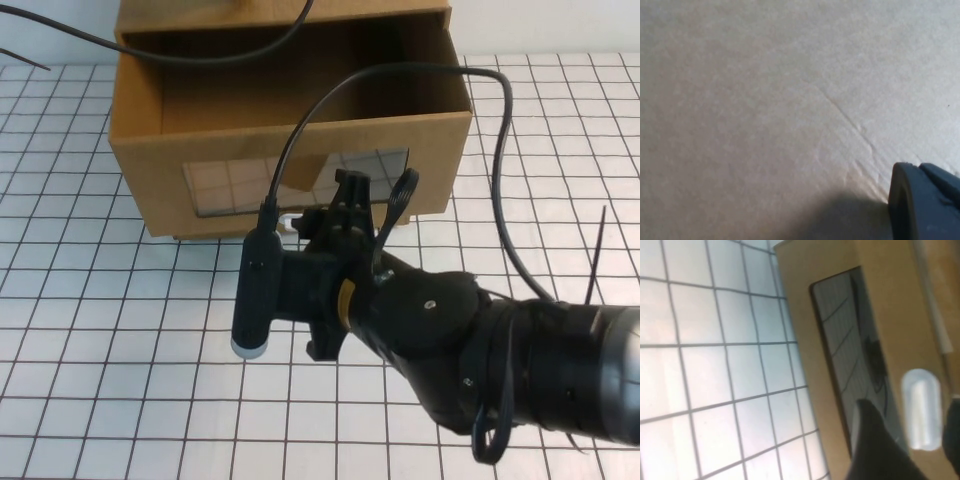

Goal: Open the shoe box
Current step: 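Pull the top drawer of the cardboard box fully open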

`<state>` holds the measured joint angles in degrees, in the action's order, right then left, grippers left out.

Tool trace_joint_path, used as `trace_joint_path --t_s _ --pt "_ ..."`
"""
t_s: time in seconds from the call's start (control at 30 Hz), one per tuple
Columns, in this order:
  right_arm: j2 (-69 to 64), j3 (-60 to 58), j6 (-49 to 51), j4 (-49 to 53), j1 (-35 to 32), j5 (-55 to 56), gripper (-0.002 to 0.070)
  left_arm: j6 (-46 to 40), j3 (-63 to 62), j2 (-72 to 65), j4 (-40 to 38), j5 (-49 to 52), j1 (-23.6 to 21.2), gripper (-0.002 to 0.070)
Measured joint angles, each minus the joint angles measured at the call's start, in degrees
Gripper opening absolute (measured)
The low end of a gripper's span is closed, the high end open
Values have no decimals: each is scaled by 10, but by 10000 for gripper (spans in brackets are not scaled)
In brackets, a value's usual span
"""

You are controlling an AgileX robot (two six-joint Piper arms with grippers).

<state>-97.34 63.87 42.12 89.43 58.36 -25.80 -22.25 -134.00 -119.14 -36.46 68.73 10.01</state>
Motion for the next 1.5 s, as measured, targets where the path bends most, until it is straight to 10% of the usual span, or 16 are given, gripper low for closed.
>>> trace_joint_path --t_s 1.5 --pt "-63 45 2 53 -1 -66 214 0 0 0 0 3 0 -2"
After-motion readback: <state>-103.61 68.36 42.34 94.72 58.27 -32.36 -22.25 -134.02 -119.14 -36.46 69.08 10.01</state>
